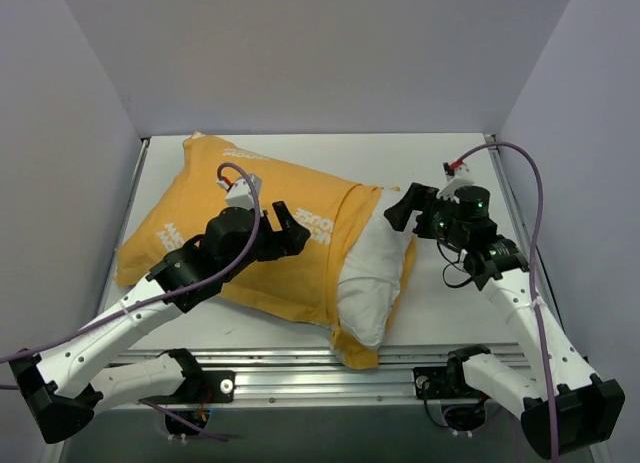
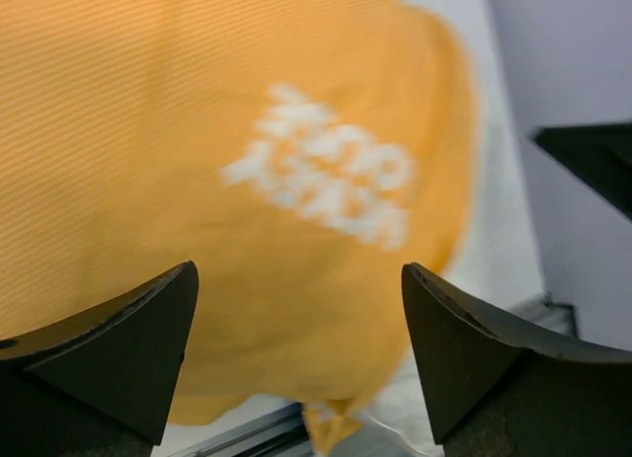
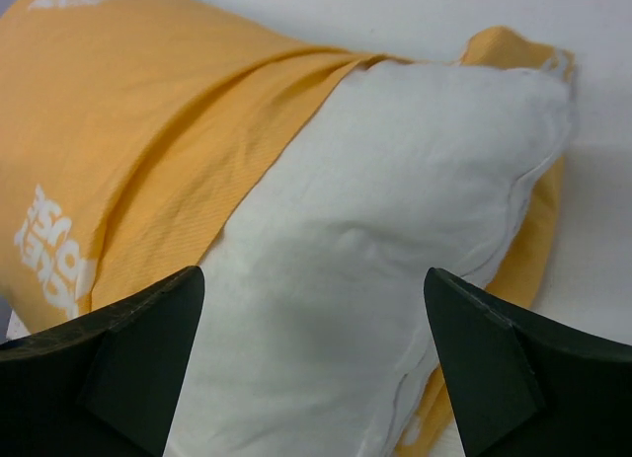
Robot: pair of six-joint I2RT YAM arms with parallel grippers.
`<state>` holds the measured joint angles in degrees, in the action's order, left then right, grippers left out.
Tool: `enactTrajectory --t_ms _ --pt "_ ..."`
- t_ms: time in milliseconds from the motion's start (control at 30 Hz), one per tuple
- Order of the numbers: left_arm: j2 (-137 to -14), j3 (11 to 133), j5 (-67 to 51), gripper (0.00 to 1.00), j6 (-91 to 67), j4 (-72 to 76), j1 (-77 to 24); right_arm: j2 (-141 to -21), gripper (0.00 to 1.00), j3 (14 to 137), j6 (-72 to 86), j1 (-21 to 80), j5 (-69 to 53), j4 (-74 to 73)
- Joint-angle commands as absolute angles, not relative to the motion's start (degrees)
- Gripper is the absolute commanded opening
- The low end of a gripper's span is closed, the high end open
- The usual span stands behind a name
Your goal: Remove the pillowcase from the pillow
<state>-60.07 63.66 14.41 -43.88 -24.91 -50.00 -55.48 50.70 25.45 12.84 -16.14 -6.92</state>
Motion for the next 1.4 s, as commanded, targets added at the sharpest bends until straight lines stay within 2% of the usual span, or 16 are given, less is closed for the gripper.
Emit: enactTrajectory --t_ms 0,133,233,467,633,800,1033,1200,1367 --pt "-56.79 55.41 27.77 0.92 -50.36 -36.22 -45.54 -56.95 0.89 50.19 24.52 17.92 -18.64 -6.95" --pt "-56.16 47.47 22.09 0.93 -46.51 -23.96 -36.58 -58.71 0.89 46.41 25.58 23.37 -16.53 -3.26" --pt "-60.63 46.14 17.59 0.93 -42.03 -12.71 -31.12 -60.55 0.89 44.31 26.72 27.15 -13.28 -0.88" --pt "-76.18 57.98 10.9 0.94 -35.08 -4.31 -26.81 -64.07 0.89 46.13 26.02 33.65 -5.55 0.27" --pt "-77.52 61.35 9.67 0.97 -32.61 -1.15 -26.11 -63.9 0.9 51.23 22.68 39.63 3.41 -5.71" --pt "-73.58 60.3 8.27 0.97 -33.92 -4.91 -24.52 -61.53 0.94 55.53 20.75 48.15 12.82 -9.57" --pt "-60.57 55.56 7.21 0.94 -39.62 -20.88 -23.91 -63.89 1.0 62.03 18.81 59.49 19.07 -15.29" --pt "-50.72 49.06 2.66 0.94 -45.16 -27.94 -23.64 -70.56 1.0 68.46 17.84 67.39 22.49 -20.99" --pt "-45.1 40.97 -2.72 0.94 -48.69 -27.86 -23.82 -79.96 1.0 71.72 19.15 68.91 23.82 -24.61"
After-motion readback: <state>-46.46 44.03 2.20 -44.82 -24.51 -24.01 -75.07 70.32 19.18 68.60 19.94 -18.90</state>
